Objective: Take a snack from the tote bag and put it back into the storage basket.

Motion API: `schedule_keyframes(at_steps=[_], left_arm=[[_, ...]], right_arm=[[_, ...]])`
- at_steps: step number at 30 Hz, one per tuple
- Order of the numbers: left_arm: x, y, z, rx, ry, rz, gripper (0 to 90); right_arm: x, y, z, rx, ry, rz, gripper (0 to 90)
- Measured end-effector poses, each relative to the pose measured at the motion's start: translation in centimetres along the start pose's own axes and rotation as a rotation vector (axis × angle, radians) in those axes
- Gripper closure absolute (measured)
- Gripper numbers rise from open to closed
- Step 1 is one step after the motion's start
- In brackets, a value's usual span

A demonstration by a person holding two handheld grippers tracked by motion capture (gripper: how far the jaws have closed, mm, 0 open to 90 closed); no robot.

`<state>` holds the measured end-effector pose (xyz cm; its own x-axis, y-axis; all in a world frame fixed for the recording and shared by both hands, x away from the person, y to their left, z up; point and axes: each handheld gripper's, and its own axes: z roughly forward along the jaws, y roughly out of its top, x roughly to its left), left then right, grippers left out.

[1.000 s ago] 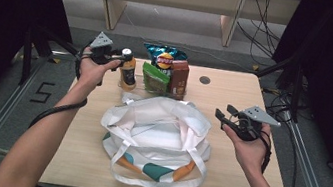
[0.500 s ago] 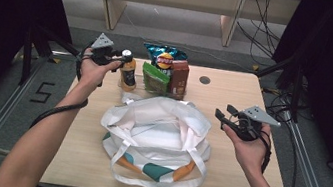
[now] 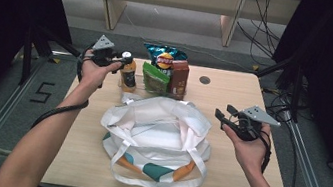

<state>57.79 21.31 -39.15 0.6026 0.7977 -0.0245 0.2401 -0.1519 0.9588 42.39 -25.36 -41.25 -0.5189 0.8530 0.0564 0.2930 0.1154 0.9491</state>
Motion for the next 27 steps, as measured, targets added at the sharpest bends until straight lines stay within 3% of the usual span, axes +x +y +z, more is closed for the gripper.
schedule_keyframes(at_steps=[16, 19, 21, 22, 27], left_arm=[[0.13, -0.48, 0.35, 0.011, -0.006, -0.003, 58.7], [0.14, -0.57, 0.39, 0.016, -0.006, 0.0, 58.7], [0.18, -0.64, 0.42, 0.017, -0.006, -0.003, 58.7], [0.2, -0.67, 0.43, 0.016, -0.007, -0.003, 58.7], [0.21, -0.85, 0.49, 0.027, -0.007, 0.0, 58.7]], right_arm=[[-0.02, -0.04, 0.06, -0.004, 0.001, -0.007, 49.4], [0.17, -0.1, 0.0, 0.007, 0.004, 0.024, 49.4], [0.19, -0.1, 0.0, 0.007, 0.007, 0.023, 49.4], [0.02, -0.07, 0.06, 0.001, 0.007, -0.001, 49.4], [0.0, -0.1, 0.09, 0.0, 0.006, 0.0, 49.4]])
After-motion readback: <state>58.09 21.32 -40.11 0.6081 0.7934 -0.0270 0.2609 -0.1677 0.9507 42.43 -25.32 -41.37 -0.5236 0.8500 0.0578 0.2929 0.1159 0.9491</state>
